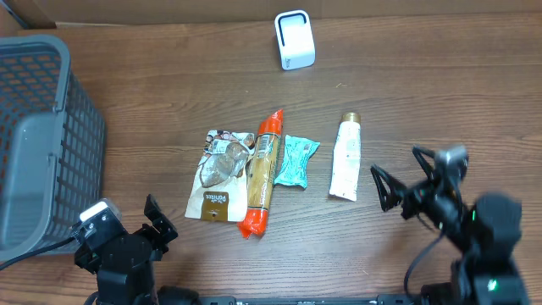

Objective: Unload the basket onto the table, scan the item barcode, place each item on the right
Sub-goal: 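Reach the right gripper to the white tube and grasp it, then lift the white tube and lay it at the table's right edge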

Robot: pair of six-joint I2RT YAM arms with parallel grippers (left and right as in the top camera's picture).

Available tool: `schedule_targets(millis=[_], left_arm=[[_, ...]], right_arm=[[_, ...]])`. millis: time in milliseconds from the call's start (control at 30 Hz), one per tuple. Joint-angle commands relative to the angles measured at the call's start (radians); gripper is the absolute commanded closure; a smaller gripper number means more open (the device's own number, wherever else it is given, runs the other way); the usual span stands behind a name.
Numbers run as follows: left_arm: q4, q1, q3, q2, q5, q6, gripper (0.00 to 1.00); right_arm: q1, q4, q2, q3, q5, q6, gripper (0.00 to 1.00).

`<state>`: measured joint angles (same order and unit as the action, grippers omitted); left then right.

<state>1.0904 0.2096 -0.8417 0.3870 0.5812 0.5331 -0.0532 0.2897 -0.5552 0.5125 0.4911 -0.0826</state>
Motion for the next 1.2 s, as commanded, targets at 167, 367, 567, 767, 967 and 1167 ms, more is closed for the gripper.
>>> schedule_targets(millis=[167,367,567,767,967,1167], left_arm=[[-0.001,0.004,0.006,-0.003,0.024,0.014,0.00],[-0.001,0.004,0.006,-0.003,0.024,0.014,0.00],[-0.001,0.004,0.006,-0.003,0.024,0.014,0.00],[-0.001,0.004,0.006,-0.003,0.024,0.014,0.00],[-0.001,0.004,0.006,-0.003,0.024,0.014,0.00],[-0.001,0.004,0.006,-0.003,0.024,0.014,0.00]], right_arm=[[-0.003,0.281,-0.522,0.369,0.201,0.035,0.00],[-0.003,0.310,-0.813,0.399,0.198,0.022,0.00],[-0.004,0.256,-1.018,0.399,0.119,0.031,0.10],[-0.033,0.174,-1.159,0.399,0.119,0.031,0.15],[-0.051,0.089,-1.249,0.399,0.091,0.001,0.25],[-0.051,0.069,-1.255,0.385,0.033,0.002,0.56]])
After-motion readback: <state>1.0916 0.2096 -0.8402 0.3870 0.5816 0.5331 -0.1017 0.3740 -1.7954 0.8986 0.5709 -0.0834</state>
